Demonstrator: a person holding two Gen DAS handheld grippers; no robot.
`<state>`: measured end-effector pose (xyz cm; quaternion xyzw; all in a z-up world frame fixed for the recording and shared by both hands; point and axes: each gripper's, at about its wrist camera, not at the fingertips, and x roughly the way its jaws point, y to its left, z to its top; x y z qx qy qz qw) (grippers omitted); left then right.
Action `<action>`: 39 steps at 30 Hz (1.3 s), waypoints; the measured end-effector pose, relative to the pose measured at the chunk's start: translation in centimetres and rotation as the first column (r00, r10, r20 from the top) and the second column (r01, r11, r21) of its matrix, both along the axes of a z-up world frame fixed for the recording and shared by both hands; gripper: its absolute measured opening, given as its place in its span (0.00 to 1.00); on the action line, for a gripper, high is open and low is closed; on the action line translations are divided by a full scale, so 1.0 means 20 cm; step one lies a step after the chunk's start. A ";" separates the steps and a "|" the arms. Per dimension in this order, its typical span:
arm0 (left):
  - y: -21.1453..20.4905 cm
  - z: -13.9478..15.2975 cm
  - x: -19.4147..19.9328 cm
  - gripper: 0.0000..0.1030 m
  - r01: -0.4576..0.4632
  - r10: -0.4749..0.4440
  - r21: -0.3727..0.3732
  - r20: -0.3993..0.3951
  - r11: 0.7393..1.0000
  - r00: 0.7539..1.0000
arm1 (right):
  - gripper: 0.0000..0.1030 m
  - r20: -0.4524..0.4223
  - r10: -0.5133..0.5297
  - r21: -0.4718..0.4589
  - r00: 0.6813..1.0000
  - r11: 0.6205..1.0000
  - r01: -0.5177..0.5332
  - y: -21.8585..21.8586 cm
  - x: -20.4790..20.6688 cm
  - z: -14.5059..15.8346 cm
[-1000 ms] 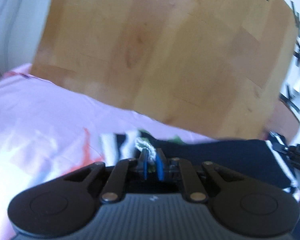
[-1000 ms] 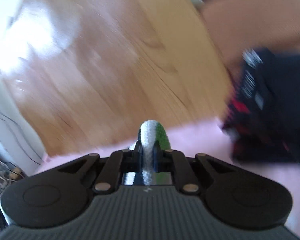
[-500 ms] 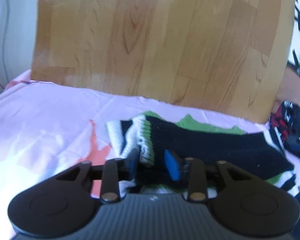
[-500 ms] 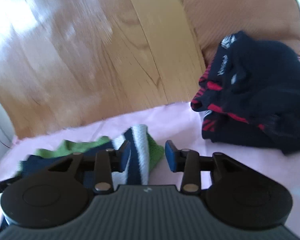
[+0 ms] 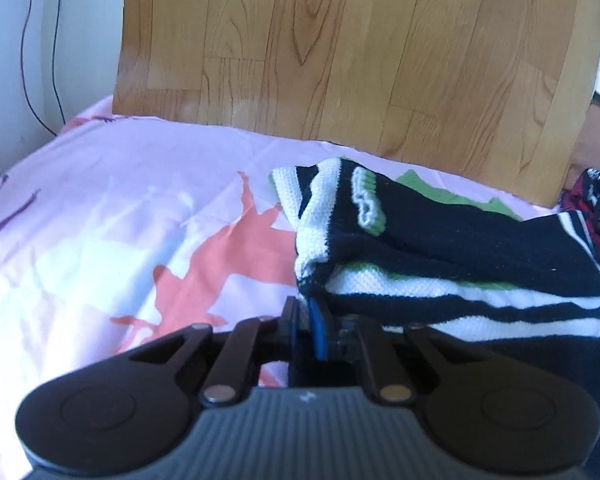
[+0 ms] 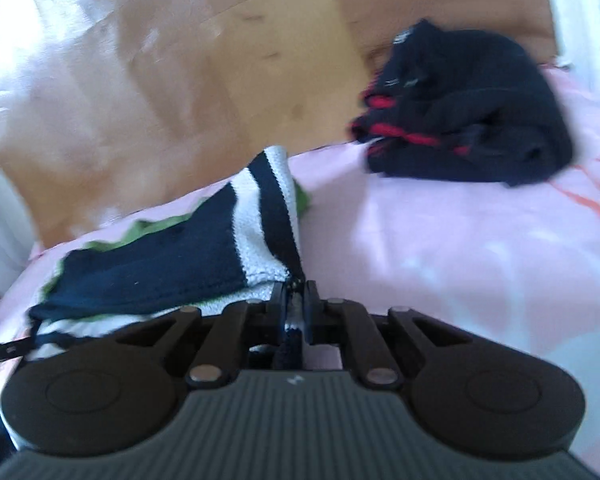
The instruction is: Fold small clothes
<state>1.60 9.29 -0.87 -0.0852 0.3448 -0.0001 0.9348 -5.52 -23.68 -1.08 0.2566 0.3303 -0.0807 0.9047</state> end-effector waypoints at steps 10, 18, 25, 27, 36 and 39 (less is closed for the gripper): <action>0.18 0.06 -0.53 0.34 0.089 -0.089 0.026 0.009 0.996 0.996 | 0.44 0.096 0.096 0.155 0.991 0.982 -0.110 -0.10 -0.37 0.15; 0.35 0.00 -1.19 0.44 0.155 -0.174 -0.175 -0.097 0.972 0.980 | 0.44 0.094 0.232 0.321 0.968 0.913 -0.250 -0.12 -1.02 0.14; 0.29 -0.01 -1.35 0.43 0.147 -0.182 -0.252 -0.123 0.957 0.976 | 0.44 0.039 0.324 0.366 0.945 0.876 -0.315 0.02 -1.23 0.09; 0.27 -0.04 -1.36 0.44 0.152 -0.190 -0.245 -0.139 0.957 0.972 | 0.44 0.048 0.341 0.371 0.939 0.867 -0.333 0.05 -1.24 0.09; 0.32 -0.20 -1.30 0.12 0.077 -0.179 -0.438 -0.196 0.896 0.964 | 0.20 0.033 0.382 0.411 0.924 0.837 -0.361 0.13 -1.21 0.00; 0.31 -0.14 -1.34 0.08 0.110 -0.190 -0.427 -0.152 0.898 0.970 | 0.10 0.034 0.418 0.378 0.908 0.835 -0.399 0.14 -1.20 0.02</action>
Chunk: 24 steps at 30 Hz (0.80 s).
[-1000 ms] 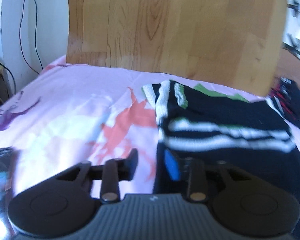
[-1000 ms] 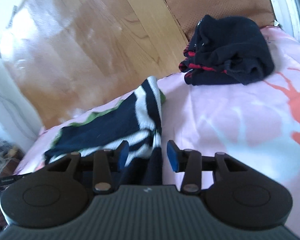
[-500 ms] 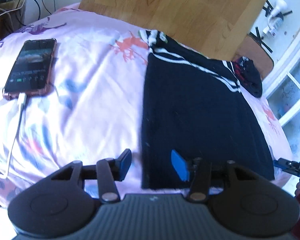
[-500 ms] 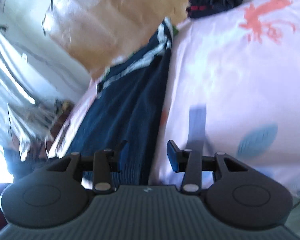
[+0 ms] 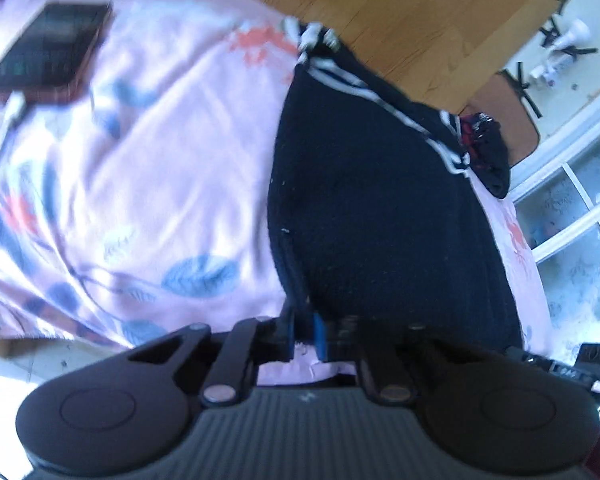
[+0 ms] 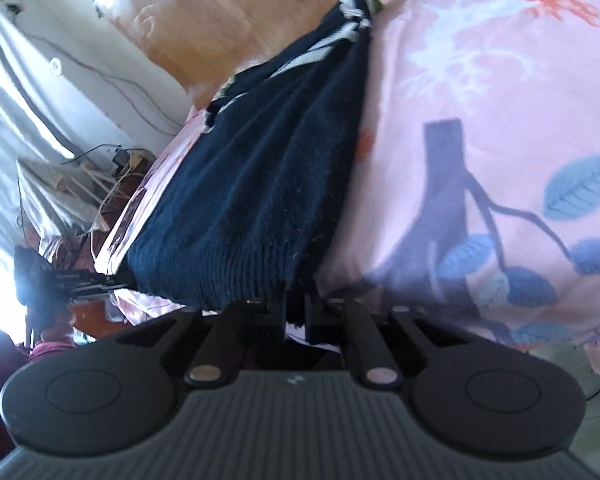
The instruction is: Fold small clothes
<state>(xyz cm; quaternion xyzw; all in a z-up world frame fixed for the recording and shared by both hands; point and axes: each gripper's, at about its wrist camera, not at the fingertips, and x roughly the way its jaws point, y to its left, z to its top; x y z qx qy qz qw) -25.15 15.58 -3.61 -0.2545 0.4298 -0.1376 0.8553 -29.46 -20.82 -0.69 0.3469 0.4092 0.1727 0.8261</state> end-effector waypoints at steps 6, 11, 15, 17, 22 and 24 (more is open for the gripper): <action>0.09 0.21 0.04 0.08 -0.004 0.023 -0.121 0.157 0.993 0.987 | 0.10 0.164 -0.014 0.070 0.986 0.998 0.002 -0.10 0.07 0.22; 0.07 0.36 0.37 0.08 -0.028 0.055 -0.114 0.236 0.993 0.970 | 0.10 0.199 -0.125 0.047 0.972 0.992 0.118 -0.25 0.34 0.30; 0.00 0.43 0.76 0.08 -0.059 0.075 -0.074 0.237 0.996 0.969 | 0.10 0.205 -0.190 0.041 0.960 0.982 0.186 -0.37 0.62 0.30; -0.07 0.44 0.97 0.11 -0.101 0.105 -0.027 0.239 0.994 0.965 | 0.10 0.192 -0.228 0.036 0.954 0.974 0.226 -0.40 0.79 0.27; -0.12 0.29 1.25 0.36 -0.190 0.175 0.121 0.121 0.974 0.977 | 0.49 0.074 -0.383 -0.012 0.921 0.923 0.385 -0.46 1.13 0.06; -0.06 0.22 1.18 0.43 -0.148 0.138 0.088 0.113 0.985 0.984 | 0.48 0.057 -0.374 0.023 0.926 0.927 0.373 -0.50 1.08 0.03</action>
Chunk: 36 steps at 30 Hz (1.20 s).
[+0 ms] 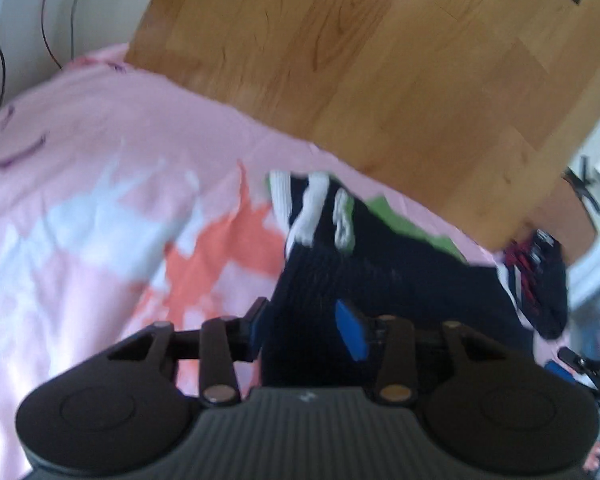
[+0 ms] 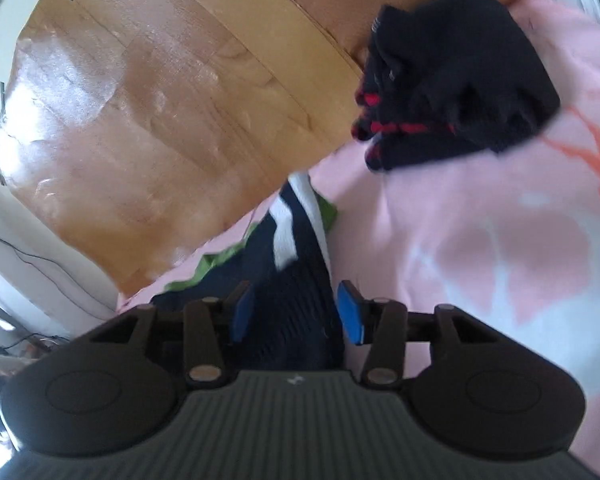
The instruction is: Fold small clothes
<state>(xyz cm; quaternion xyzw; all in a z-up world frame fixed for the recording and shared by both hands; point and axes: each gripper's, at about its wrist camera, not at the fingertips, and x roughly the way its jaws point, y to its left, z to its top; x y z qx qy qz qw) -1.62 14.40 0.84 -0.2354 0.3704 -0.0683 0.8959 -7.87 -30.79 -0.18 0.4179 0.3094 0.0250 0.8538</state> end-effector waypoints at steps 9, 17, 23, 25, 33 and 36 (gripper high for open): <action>0.01 -0.14 -0.20 0.56 0.110 -0.119 -0.113 -0.074 0.988 0.990 | 0.59 -0.024 0.106 0.113 0.994 0.988 -0.103 0.00 -0.40 -0.07; -0.04 -0.03 -0.30 0.13 0.131 -0.130 0.005 -0.103 0.991 0.986 | 0.16 -0.020 0.184 -0.117 0.983 0.976 -0.185 0.17 -0.47 0.11; -0.01 -0.08 -0.36 0.17 0.136 -0.123 0.071 -0.159 0.988 0.979 | 0.14 -0.159 0.249 -0.135 0.955 0.953 -0.271 0.24 -0.57 0.04; 0.01 -0.05 -0.35 0.22 0.145 -0.130 0.077 -0.165 0.987 0.978 | 0.16 -0.145 0.237 -0.062 0.961 0.967 -0.247 0.18 -0.58 0.00; -0.04 0.28 -0.02 0.45 0.129 -0.149 0.304 0.044 0.944 0.988 | 0.29 -0.005 0.155 -0.207 0.988 0.966 -0.153 -0.05 -0.29 0.25; -0.19 0.34 0.30 0.52 0.184 -0.223 0.342 0.078 0.922 0.972 | 0.37 0.032 0.231 -0.251 0.972 0.944 -0.216 -0.03 0.07 0.25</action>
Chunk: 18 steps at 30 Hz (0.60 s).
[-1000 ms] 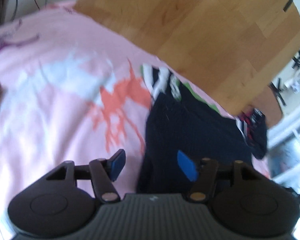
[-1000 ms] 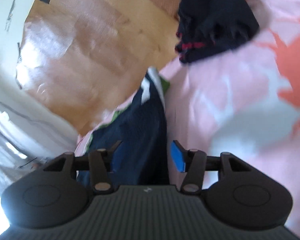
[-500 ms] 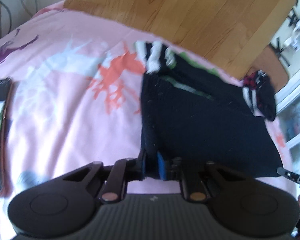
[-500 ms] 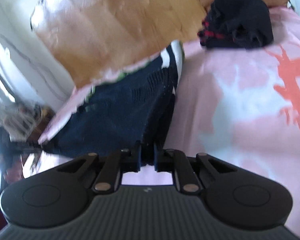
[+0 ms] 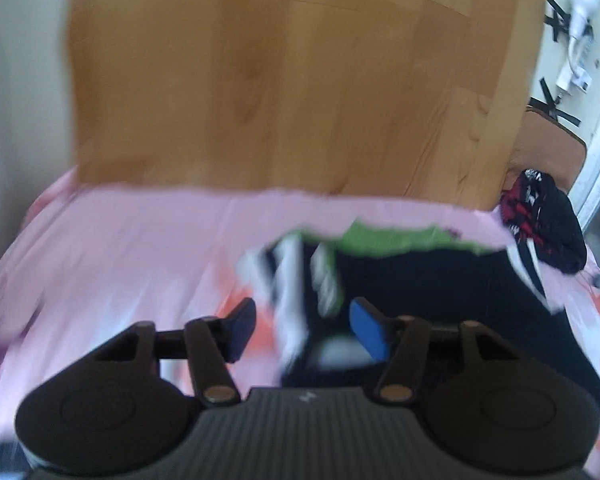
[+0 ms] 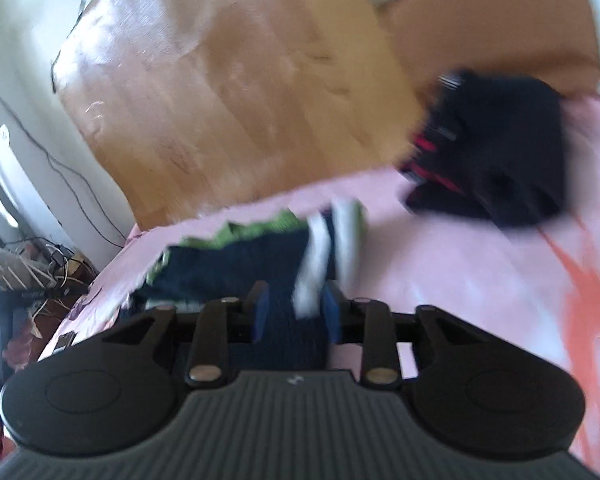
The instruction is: Fold small clothes
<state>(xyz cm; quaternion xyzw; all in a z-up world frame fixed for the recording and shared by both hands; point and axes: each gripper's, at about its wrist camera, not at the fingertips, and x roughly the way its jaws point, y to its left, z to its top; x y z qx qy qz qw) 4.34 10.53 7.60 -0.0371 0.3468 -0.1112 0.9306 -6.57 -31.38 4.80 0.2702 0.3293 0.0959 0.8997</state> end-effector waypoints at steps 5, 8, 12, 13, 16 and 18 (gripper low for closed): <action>-0.33 -0.05 0.54 0.55 0.088 -0.085 0.057 -0.050 0.995 0.995 | 0.48 -0.044 0.099 0.034 0.994 0.995 -0.098 0.07 0.63 -0.14; -0.47 -0.18 0.78 0.55 0.117 -0.106 0.080 -0.131 0.990 0.986 | 0.50 -0.121 0.116 0.008 0.986 0.993 -0.116 0.15 0.92 -0.26; -0.50 -0.36 0.95 0.42 0.067 -0.049 0.071 -0.228 0.995 0.972 | 0.56 -0.215 0.150 0.030 0.965 0.989 -0.147 0.21 1.13 -0.41; -0.49 -0.38 0.95 0.36 0.068 -0.057 0.044 -0.228 0.997 0.972 | 0.56 -0.231 0.166 0.035 0.959 0.986 -0.163 0.23 1.15 -0.43; -0.47 -0.37 0.91 0.15 0.074 -0.069 0.017 -0.196 0.997 0.978 | 0.56 -0.240 0.228 0.019 0.944 0.973 -0.230 0.29 1.16 -0.47; -0.47 -0.35 0.89 0.13 0.065 -0.060 0.022 -0.193 0.998 0.979 | 0.37 -0.214 0.238 -0.049 0.947 0.966 -0.254 0.34 1.14 -0.46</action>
